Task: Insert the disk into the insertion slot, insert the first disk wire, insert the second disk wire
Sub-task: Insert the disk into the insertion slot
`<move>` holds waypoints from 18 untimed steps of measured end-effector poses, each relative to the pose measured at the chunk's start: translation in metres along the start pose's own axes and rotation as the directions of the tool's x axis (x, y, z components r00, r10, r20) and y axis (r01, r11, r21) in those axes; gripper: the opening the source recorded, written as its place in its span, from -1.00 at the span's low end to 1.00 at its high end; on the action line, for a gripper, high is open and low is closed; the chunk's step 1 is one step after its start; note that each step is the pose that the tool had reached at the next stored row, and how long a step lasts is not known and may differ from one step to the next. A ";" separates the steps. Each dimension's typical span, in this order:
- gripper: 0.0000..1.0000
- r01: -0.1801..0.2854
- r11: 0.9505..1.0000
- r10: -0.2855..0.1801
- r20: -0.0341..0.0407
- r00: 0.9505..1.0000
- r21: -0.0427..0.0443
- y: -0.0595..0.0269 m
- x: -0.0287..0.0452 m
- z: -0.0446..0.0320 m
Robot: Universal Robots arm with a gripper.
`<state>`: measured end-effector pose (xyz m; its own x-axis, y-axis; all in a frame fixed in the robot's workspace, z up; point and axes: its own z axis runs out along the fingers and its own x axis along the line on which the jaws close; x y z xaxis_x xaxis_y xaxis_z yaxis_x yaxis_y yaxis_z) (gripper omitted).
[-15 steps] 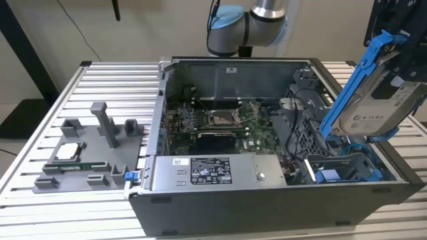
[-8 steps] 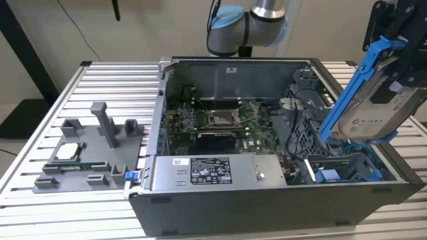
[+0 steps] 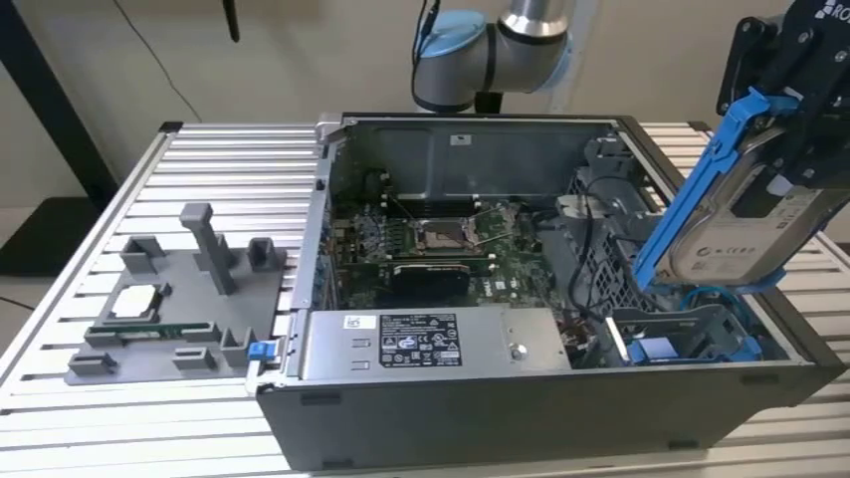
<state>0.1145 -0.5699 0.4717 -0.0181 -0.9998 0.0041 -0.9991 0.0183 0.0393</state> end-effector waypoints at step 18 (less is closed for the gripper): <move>-1.00 0.000 1.000 0.000 0.000 1.000 0.001 -0.0009 0.0007 0.0144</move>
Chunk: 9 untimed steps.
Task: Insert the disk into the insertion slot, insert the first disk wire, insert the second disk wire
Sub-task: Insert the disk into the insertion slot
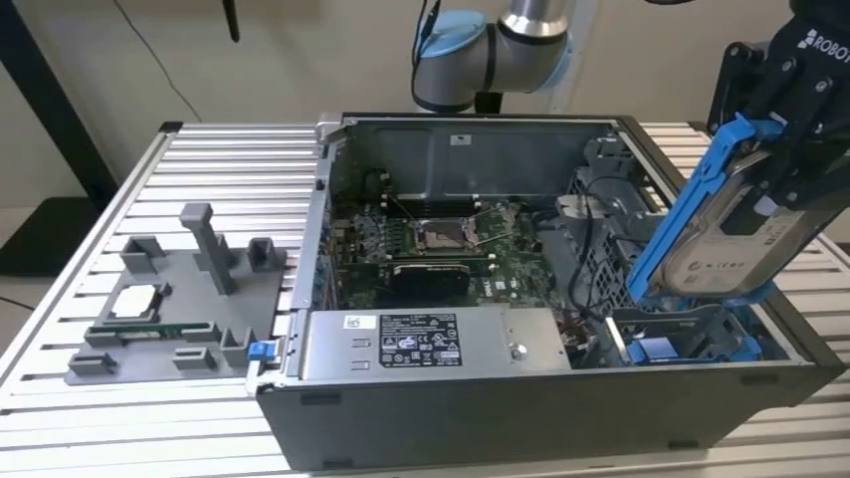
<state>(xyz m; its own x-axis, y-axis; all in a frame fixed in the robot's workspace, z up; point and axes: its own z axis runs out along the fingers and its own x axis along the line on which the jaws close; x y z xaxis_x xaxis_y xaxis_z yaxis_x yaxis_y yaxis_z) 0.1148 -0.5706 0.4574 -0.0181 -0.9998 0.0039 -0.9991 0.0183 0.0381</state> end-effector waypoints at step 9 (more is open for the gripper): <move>-1.00 0.000 1.000 0.000 0.000 1.000 0.000 -0.0007 0.0037 0.0089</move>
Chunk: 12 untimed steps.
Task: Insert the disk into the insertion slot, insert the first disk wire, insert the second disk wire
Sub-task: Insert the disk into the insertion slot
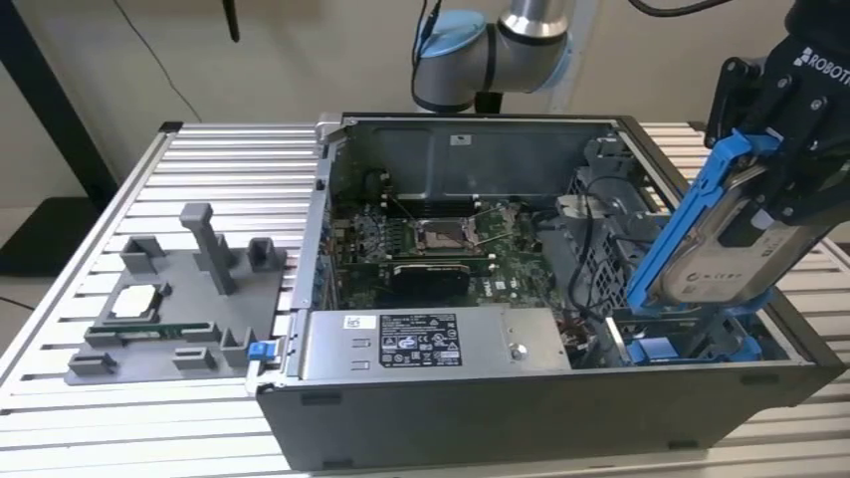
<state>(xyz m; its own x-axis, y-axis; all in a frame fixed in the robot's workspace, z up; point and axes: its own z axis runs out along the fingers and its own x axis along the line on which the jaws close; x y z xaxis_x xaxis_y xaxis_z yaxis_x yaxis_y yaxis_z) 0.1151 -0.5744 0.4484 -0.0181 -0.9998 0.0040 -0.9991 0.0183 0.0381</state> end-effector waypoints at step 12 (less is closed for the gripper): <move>-1.00 0.001 1.000 -0.001 0.000 1.000 0.000 -0.0042 0.0024 0.0178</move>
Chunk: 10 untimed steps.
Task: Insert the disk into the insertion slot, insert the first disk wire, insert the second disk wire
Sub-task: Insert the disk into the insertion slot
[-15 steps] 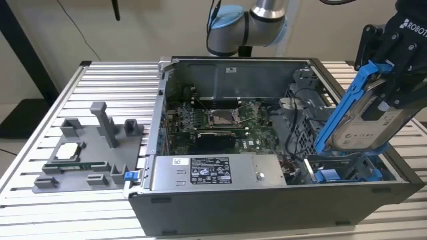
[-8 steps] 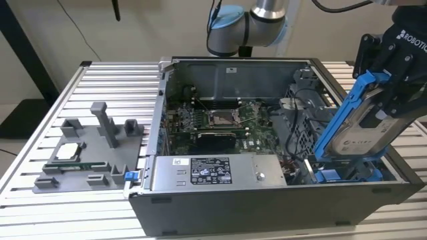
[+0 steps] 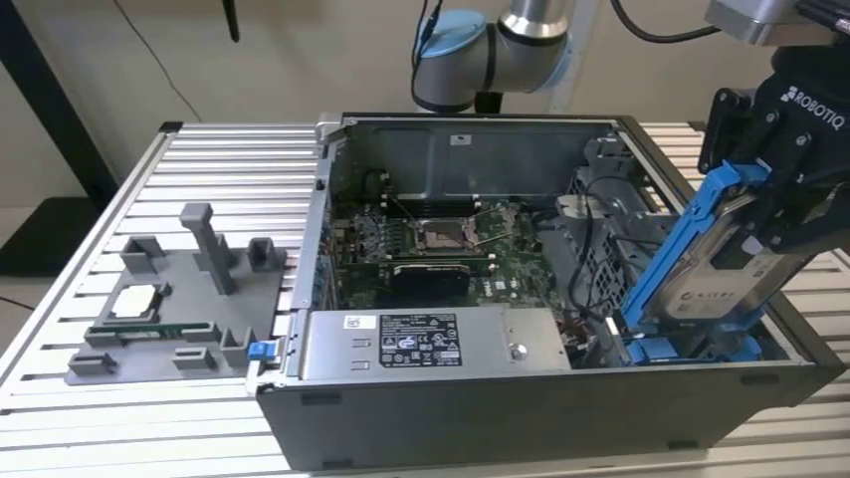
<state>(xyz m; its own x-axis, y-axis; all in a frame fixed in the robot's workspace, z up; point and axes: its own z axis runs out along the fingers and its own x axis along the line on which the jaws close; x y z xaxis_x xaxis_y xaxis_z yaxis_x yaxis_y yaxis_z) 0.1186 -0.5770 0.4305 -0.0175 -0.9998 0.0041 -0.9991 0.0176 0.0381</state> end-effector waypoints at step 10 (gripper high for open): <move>-1.00 0.002 1.000 -0.002 0.002 1.000 0.005 -0.0024 -0.0001 0.0104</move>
<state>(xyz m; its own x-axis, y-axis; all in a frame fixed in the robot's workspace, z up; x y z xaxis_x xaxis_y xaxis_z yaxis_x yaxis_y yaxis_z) 0.1206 -0.5770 0.4200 -0.0152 -0.9999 0.0021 -0.9993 0.0152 0.0331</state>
